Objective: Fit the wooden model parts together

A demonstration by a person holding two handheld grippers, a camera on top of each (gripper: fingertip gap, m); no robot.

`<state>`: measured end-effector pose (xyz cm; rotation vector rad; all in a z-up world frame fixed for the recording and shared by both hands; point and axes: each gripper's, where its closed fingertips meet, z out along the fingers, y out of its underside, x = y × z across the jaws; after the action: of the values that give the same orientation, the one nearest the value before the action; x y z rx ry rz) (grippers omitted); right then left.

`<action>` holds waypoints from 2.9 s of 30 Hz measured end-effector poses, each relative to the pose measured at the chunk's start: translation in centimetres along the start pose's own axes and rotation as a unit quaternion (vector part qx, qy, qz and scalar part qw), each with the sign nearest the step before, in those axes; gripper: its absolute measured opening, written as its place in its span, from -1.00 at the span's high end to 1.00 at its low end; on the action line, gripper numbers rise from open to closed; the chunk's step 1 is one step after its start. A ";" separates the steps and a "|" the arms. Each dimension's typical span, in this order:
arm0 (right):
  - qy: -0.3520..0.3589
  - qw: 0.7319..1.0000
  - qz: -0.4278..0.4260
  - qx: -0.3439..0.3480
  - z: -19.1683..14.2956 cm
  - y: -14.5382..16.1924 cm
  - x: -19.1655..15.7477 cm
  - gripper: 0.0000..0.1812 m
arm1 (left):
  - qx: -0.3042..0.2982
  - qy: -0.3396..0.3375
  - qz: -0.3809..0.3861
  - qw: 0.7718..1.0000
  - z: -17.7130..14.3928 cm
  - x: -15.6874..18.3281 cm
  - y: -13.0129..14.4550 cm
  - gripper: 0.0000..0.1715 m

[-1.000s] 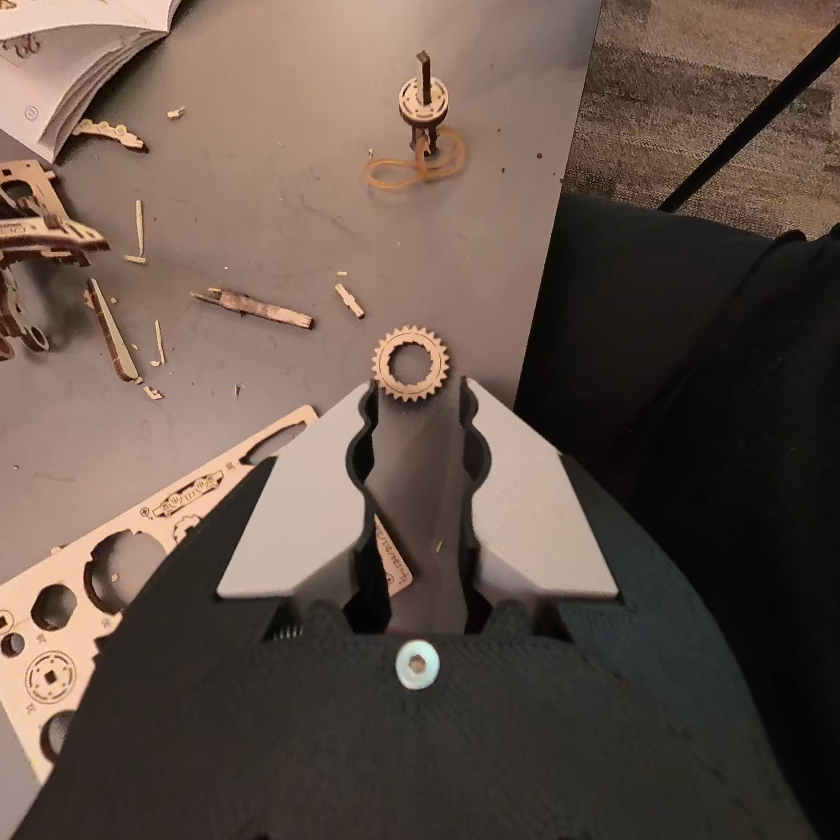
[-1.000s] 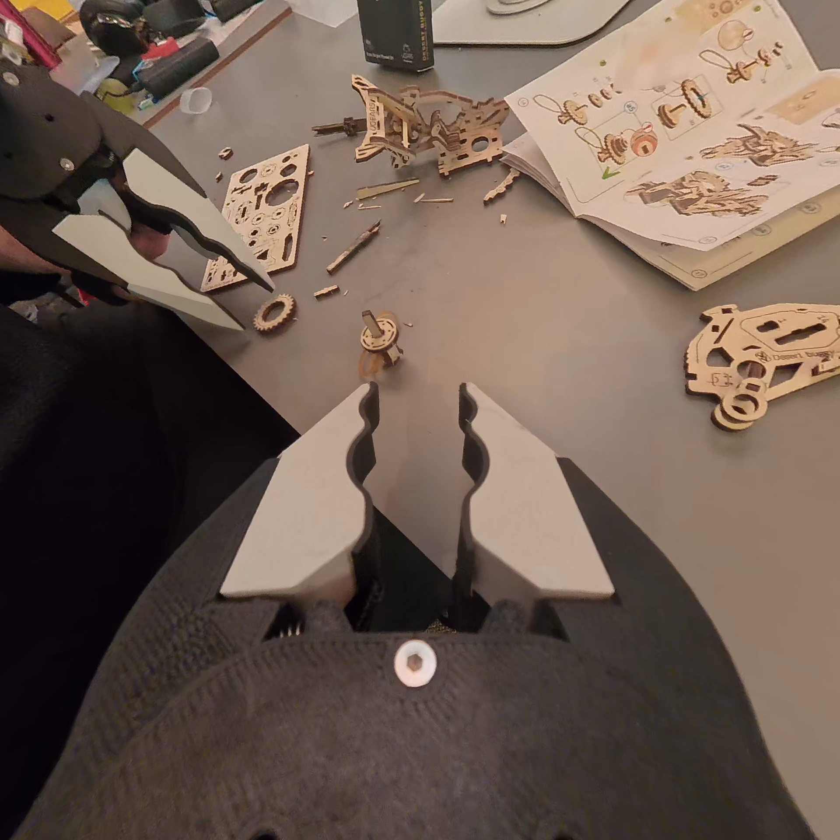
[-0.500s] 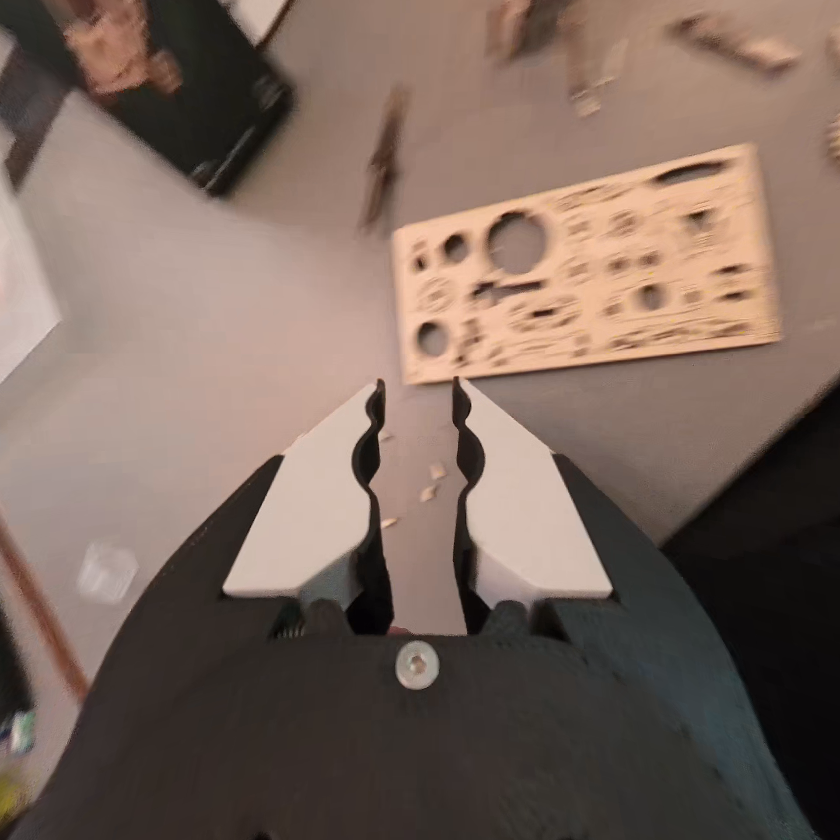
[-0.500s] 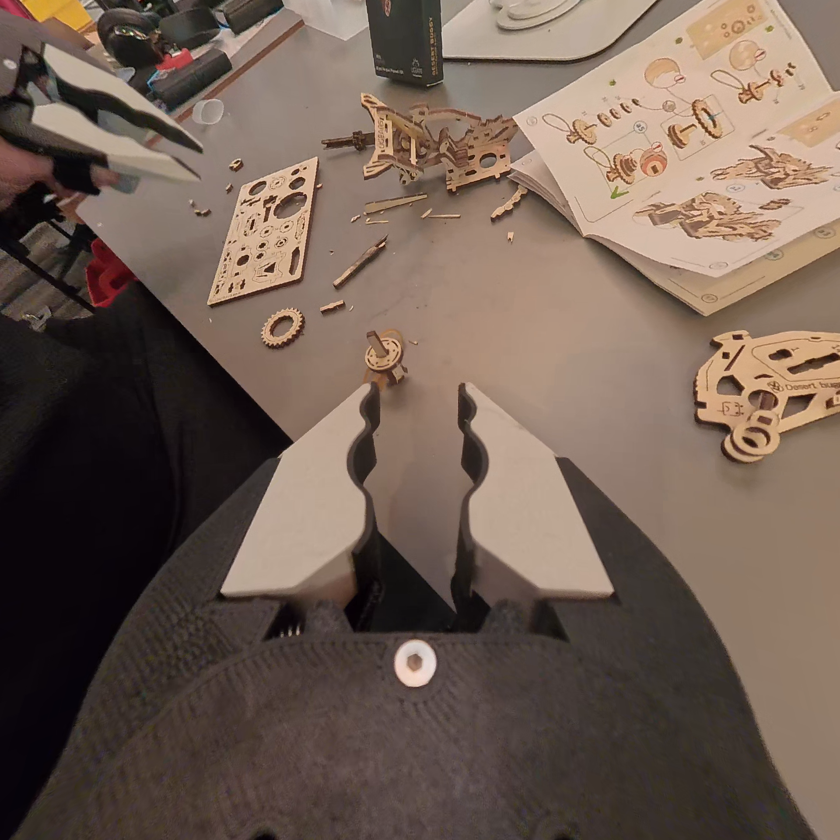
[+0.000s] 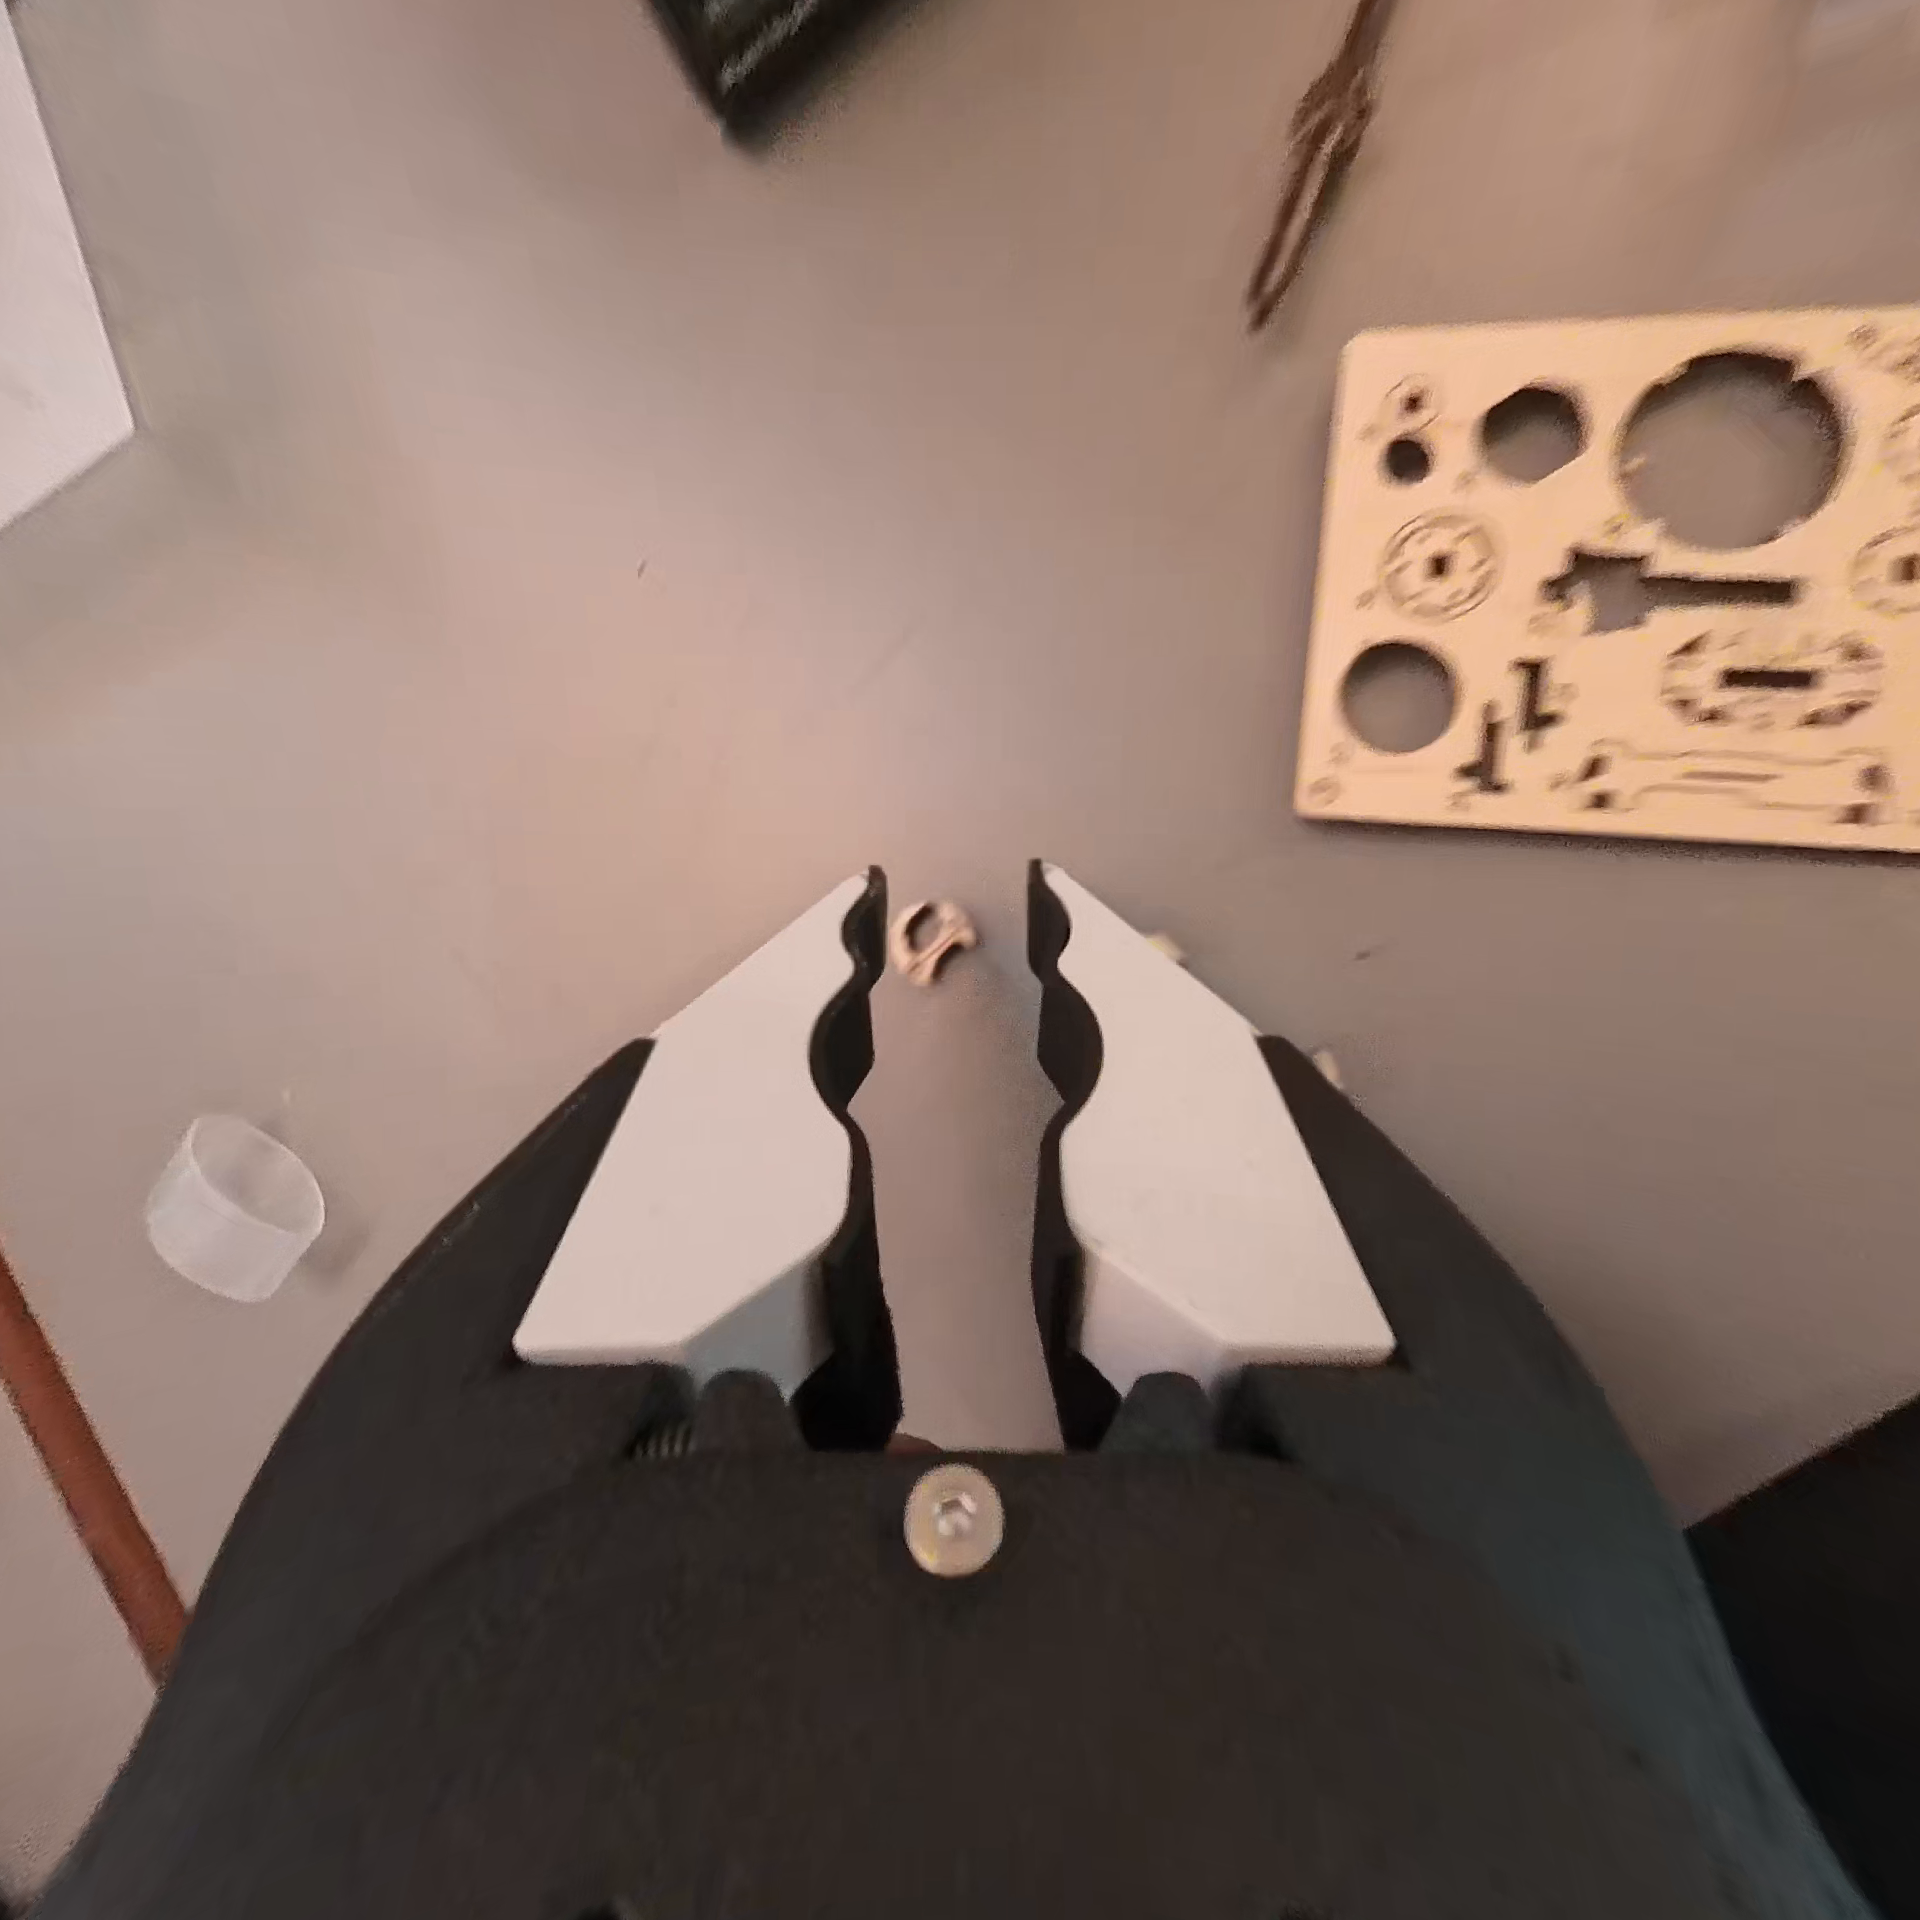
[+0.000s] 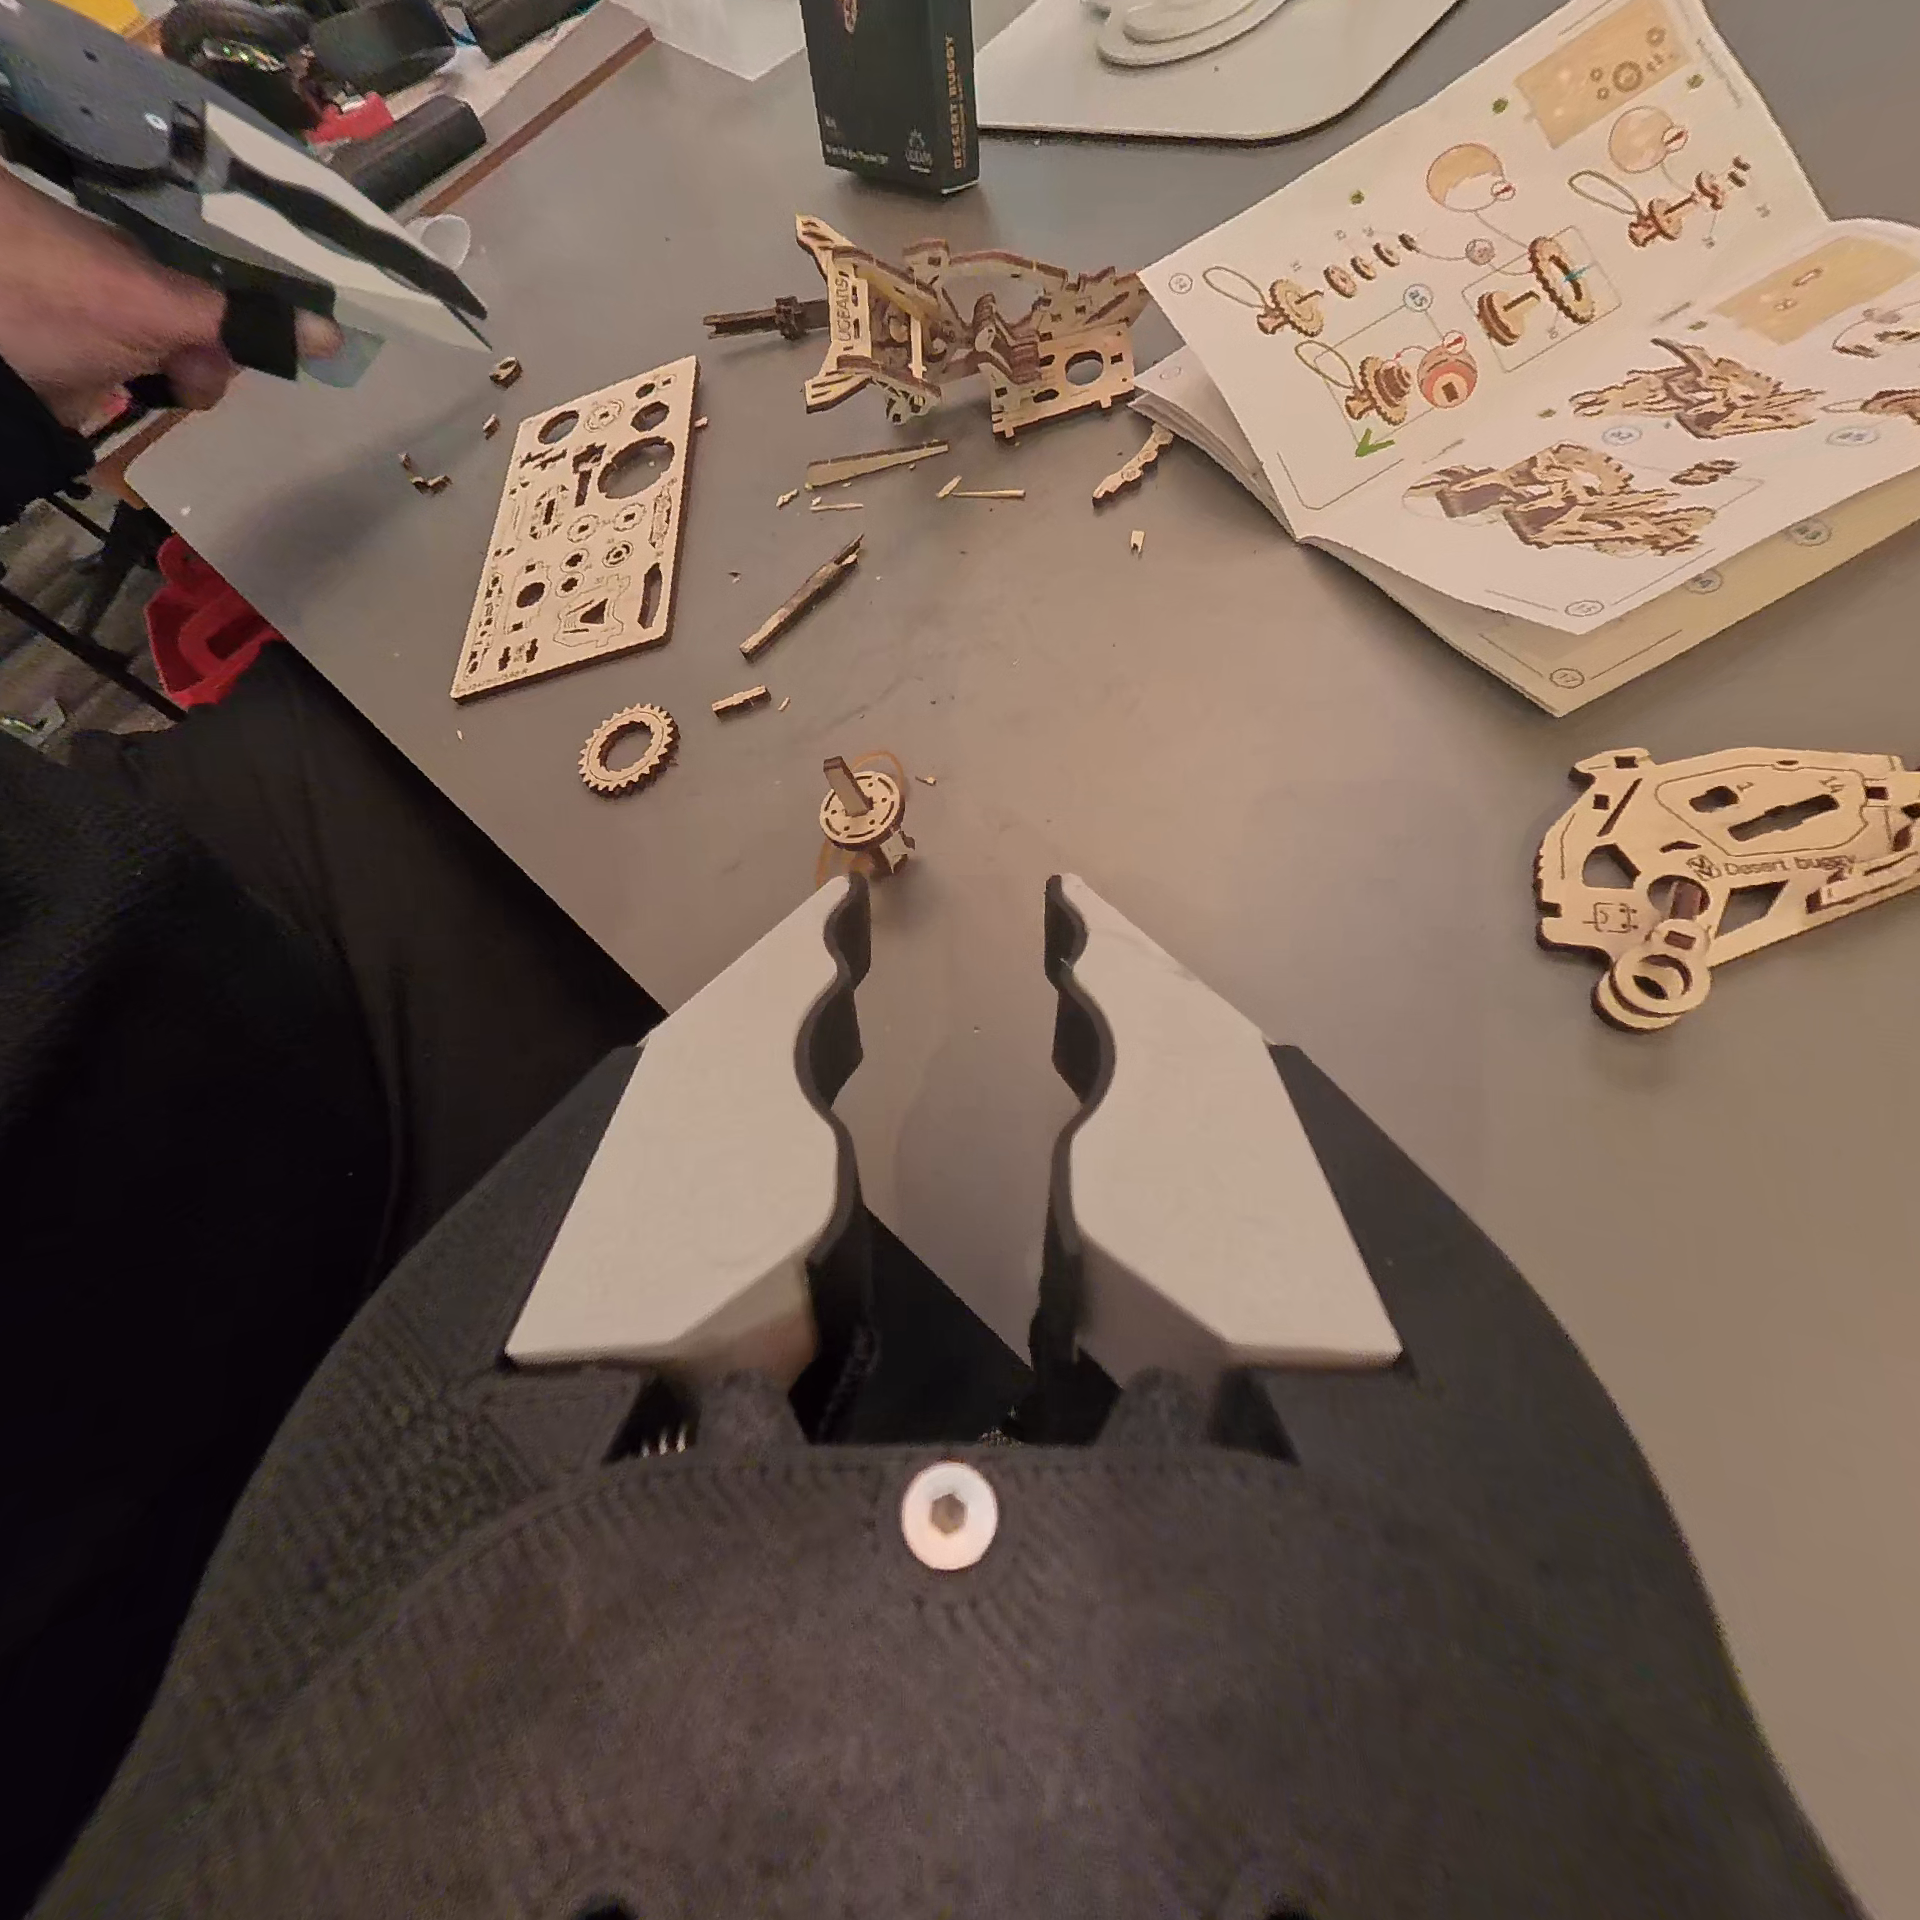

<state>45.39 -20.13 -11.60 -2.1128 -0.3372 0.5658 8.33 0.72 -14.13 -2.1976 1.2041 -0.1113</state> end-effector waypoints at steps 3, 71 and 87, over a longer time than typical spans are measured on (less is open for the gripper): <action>-0.002 1.000 0.002 0.002 0.2 -0.1 0.1 0.66 | 0.038 0.033 0.023 0.998 -0.4 2.9 -3.0 0.66; -0.142 0.939 -0.225 -0.217 15.7 0.8 -16.0 1.00 | -0.010 0.213 0.107 0.971 1.6 11.8 -3.9 0.69; -0.152 0.944 -0.222 -0.193 15.0 0.2 -16.2 0.98 | 0.008 0.185 0.091 0.978 2.4 10.8 -3.8 0.81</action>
<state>23.85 -16.77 -14.80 -2.2086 -1.1480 0.5877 18.23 -5.13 -16.30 -2.0976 1.5938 -0.4693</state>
